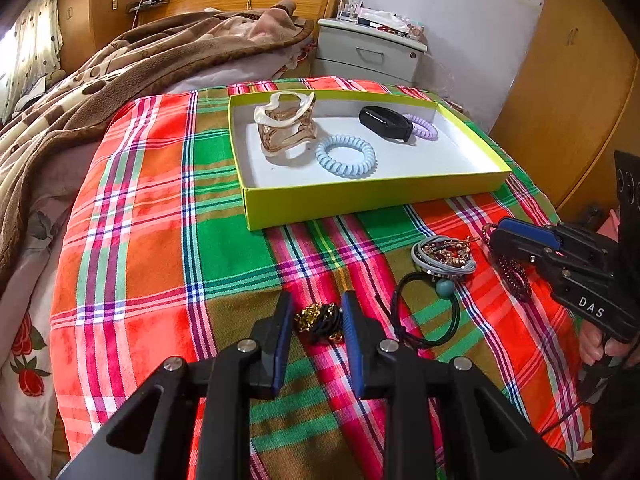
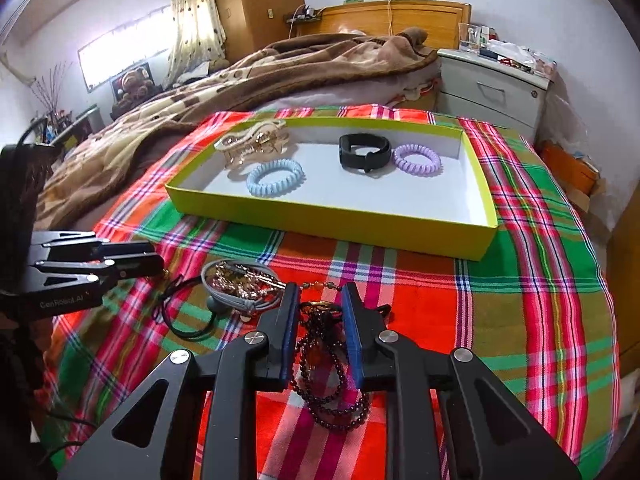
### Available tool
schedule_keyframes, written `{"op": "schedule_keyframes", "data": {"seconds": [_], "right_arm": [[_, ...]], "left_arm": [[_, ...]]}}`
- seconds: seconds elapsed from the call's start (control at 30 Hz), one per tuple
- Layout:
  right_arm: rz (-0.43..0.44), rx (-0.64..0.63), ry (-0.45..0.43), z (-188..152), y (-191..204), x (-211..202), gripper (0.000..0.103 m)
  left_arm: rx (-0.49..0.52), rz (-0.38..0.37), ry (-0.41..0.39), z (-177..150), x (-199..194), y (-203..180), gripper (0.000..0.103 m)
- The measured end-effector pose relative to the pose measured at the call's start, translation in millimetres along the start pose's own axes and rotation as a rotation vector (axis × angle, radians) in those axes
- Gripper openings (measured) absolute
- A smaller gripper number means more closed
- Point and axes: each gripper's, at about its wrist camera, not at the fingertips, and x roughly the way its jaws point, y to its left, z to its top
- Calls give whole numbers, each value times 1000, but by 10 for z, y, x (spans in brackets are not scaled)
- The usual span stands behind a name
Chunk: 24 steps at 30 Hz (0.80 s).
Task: Organize jewelry
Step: 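Grasp the gold-and-black hair clip with the left tool while the right tool grasps the gold ring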
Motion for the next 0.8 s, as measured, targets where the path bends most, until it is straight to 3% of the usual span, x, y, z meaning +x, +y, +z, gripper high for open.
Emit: {"op": "schedule_keyframes", "data": {"seconds": [0.07, 0.2, 0.3, 0.4, 0.5, 0.53, 0.63, 0.8], "right_arm": [[77, 83, 0, 9, -113, -27, 22], [81, 146, 23, 20, -217, -34, 22], [174, 254, 26, 13, -363, -51, 22], [1, 206, 16, 27, -333, -75, 22], [-75, 152, 29, 18, -282, -69, 22], [-86, 137, 24, 15, -255, -78, 22], [-3, 191, 15, 9, -322, -109, 22], [-3, 188, -26, 80, -330, -200, 22]], "left_arm": [[0, 1, -1, 1, -8, 2, 26], [0, 2, -1, 1, -16, 2, 26], [0, 0, 0, 5, -12, -1, 25], [-2, -1, 0, 4, -14, -7, 26], [-2, -1, 1, -3, -19, -9, 26], [-2, -3, 2, -4, -18, -9, 26], [-2, -5, -1, -2, -28, -15, 26], [4, 0, -15, 60, -92, -7, 26]]}}
